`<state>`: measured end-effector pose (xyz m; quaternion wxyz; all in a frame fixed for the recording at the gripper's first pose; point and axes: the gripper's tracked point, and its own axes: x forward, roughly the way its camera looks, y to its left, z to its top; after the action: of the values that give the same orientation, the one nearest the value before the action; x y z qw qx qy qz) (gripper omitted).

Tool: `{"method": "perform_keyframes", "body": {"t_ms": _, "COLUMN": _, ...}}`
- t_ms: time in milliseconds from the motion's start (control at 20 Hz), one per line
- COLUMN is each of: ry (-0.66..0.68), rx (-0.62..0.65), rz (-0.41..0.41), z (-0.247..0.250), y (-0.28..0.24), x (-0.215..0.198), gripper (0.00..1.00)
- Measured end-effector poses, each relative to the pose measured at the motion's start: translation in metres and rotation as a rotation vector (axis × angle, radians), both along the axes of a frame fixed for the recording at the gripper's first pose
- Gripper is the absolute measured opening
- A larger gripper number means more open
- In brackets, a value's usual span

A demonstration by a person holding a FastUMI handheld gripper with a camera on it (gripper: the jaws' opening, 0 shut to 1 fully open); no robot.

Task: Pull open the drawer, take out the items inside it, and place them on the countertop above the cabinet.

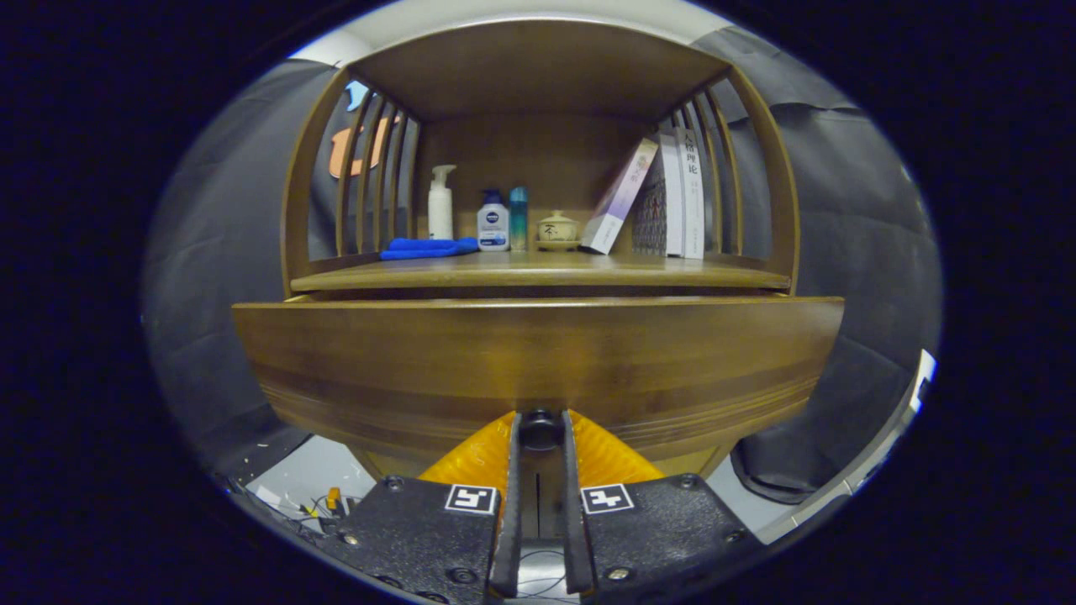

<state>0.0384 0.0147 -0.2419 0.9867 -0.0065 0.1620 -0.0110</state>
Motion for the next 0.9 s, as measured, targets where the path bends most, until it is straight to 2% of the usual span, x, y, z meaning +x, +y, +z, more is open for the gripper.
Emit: {"method": "perform_keyframes", "body": {"t_ms": 900, "ry": 0.049, "rx": 0.007, "rz": 0.044, "z": -0.005, "y": -0.002, "x": -0.09, "gripper": 0.23}}
